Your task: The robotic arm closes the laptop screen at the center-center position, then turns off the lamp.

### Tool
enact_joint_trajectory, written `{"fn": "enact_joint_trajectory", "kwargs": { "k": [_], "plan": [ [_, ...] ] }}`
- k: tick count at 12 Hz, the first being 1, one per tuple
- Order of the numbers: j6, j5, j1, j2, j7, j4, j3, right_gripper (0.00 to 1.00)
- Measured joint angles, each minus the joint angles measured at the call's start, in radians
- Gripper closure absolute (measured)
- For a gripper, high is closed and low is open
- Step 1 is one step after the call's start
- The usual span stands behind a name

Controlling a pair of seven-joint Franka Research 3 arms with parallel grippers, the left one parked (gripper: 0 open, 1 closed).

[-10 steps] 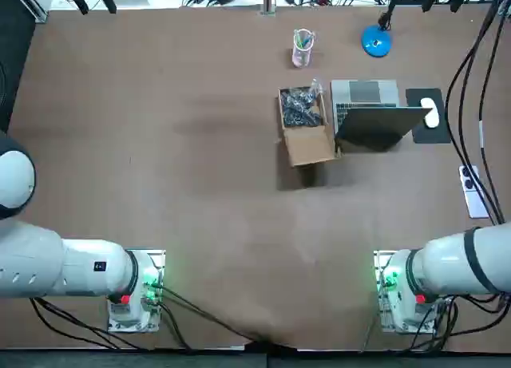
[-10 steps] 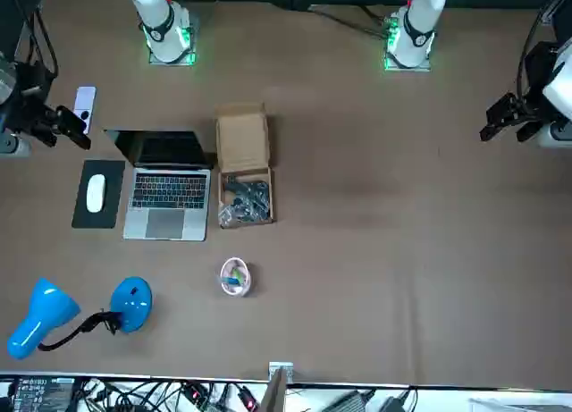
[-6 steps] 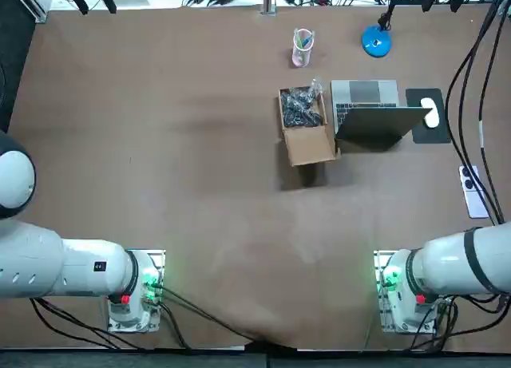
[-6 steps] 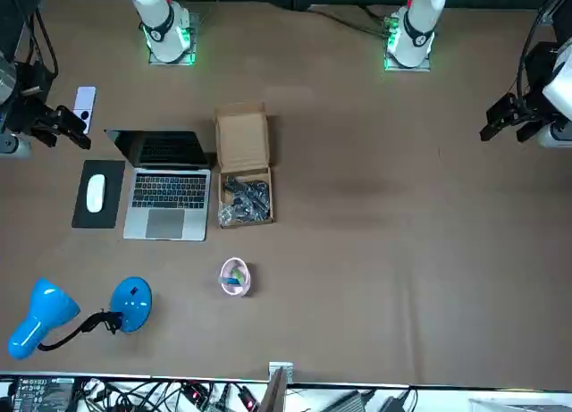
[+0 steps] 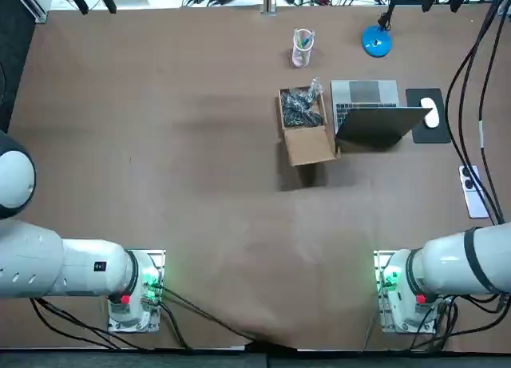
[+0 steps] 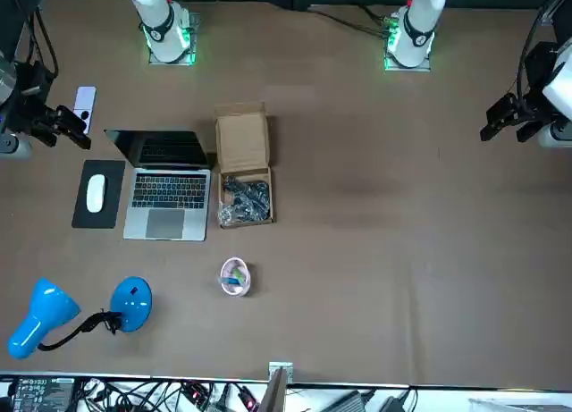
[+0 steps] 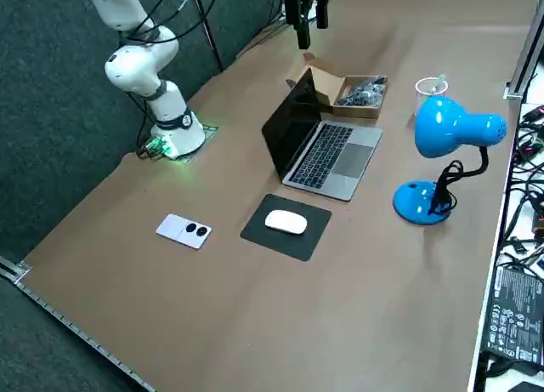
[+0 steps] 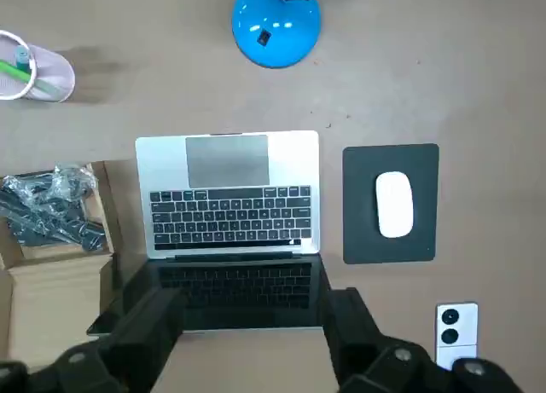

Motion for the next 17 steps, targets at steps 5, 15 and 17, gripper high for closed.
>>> {"fn": "enact_joint_trajectory", "kwargs": {
  "k": [5,15,17],
  "plan": [
    [-0.001,0.000,0.000,0.000,0.000,0.000,0.002,0.00],
    [-0.097,0.000,0.014,-0.085,0.001,-0.031,0.019,0.00],
    [-0.102,0.000,0.017,-0.184,0.003,-0.120,0.027,0.00]
  ]
}}
